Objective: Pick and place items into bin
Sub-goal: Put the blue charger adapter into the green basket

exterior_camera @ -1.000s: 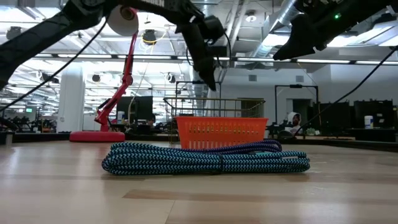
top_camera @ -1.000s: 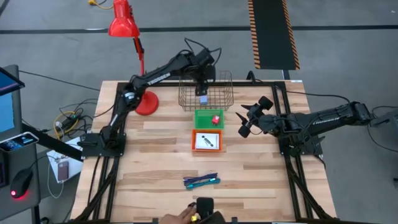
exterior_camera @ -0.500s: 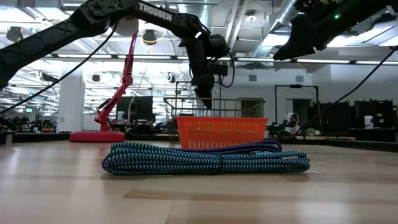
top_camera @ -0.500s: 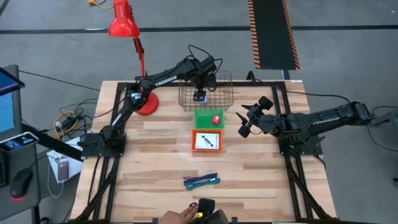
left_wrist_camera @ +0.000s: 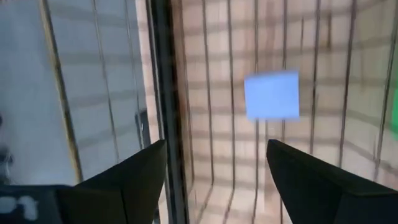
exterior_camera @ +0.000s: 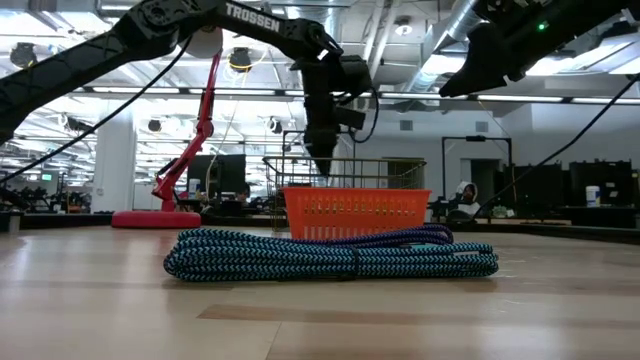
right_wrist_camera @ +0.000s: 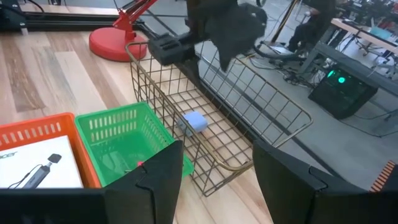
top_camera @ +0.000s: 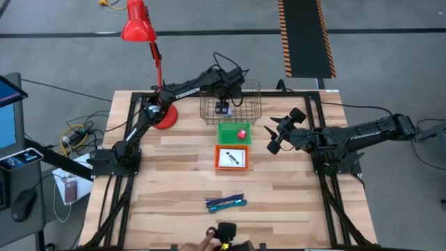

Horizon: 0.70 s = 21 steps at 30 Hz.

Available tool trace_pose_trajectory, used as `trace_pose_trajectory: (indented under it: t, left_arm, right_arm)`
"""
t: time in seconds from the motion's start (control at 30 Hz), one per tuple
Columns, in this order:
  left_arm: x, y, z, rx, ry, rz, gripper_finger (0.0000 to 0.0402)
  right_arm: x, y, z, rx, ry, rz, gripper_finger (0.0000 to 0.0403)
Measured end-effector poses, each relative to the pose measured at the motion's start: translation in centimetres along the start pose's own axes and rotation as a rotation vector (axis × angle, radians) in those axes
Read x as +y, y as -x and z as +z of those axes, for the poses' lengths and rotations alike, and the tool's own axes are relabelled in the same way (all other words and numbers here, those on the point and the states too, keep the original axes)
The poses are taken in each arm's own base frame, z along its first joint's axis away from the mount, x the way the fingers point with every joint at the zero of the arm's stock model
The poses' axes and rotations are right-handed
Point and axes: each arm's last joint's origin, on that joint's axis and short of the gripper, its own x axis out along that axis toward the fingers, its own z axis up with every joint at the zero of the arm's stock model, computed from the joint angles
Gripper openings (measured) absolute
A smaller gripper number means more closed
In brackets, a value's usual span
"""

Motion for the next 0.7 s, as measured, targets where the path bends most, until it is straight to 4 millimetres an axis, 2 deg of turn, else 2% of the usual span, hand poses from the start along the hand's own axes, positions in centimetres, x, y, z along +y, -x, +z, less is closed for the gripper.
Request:
trace_pose_trajectory:
  t: [0.13,0.23,0.37,0.53,0.7]
  left_arm:
    - [0.0,2.7,-1.1,0.052,0.073,-0.002,0.0265]
    - [0.2,6.0,-2.2,0.027,0.188,-0.044,0.0265]
    - [-0.3,11.0,-3.3,-0.103,0.306,-0.215,0.0265]
    - [-1.6,16.9,-4.3,-0.305,0.345,-0.442,0.0265]
    - [-4.2,20.9,-5.5,-0.368,0.324,-0.487,0.0265]
  right_arm:
    - [0.0,0.0,0.0,0.0,0.001,-0.001,0.0187]
    - [0.0,0.0,0.0,0.0,0.007,-0.004,0.0187]
    - [0.0,0.0,0.0,0.0,0.009,-0.004,0.0187]
    - [0.0,0.0,0.1,-0.007,0.02,-0.003,0.0187]
    - [0.0,0.0,0.1,-0.006,0.029,-0.003,0.0187]
